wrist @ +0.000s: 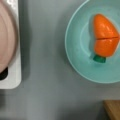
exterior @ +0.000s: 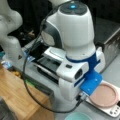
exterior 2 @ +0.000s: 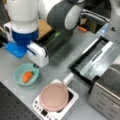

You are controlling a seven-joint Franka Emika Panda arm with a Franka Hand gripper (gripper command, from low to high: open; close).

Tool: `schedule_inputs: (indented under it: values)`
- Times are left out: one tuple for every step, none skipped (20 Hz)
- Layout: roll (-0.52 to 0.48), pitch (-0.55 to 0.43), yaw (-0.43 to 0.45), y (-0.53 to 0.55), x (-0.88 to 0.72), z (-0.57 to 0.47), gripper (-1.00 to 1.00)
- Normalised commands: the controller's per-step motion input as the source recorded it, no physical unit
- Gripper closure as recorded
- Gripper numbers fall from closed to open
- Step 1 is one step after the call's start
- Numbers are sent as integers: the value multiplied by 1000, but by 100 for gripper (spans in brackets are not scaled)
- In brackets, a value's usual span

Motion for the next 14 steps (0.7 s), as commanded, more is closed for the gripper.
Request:
schedule_inputs:
  values:
    - [212, 271, 163, -445, 355, 25, -100]
    - [210, 266, 171, -469, 344, 4, -100]
    - [213, 258, 157, -459, 336, 11, -100]
    - [213, 251, 156, -457, 319, 5, -100]
    - [201, 238, 163, -452, 296, -18, -100]
    - [195, 226, 158, -441, 271, -39, -100]
    - [197, 215, 141, -410, 256, -36, -100]
    - [202, 202, 132, -377, 234, -43, -100]
    - [206, 189, 124, -354, 215, -60, -100]
    - [209, 178, 107, -328, 206, -58, -100]
    - [212, 166, 88, -282, 211, -31, -100]
    - [190, 118, 111, -250, 210, -26, -100]
    - [186, 97, 104, -216, 215, -8, -100]
    - [186, 84, 94, -180, 225, 19, -100]
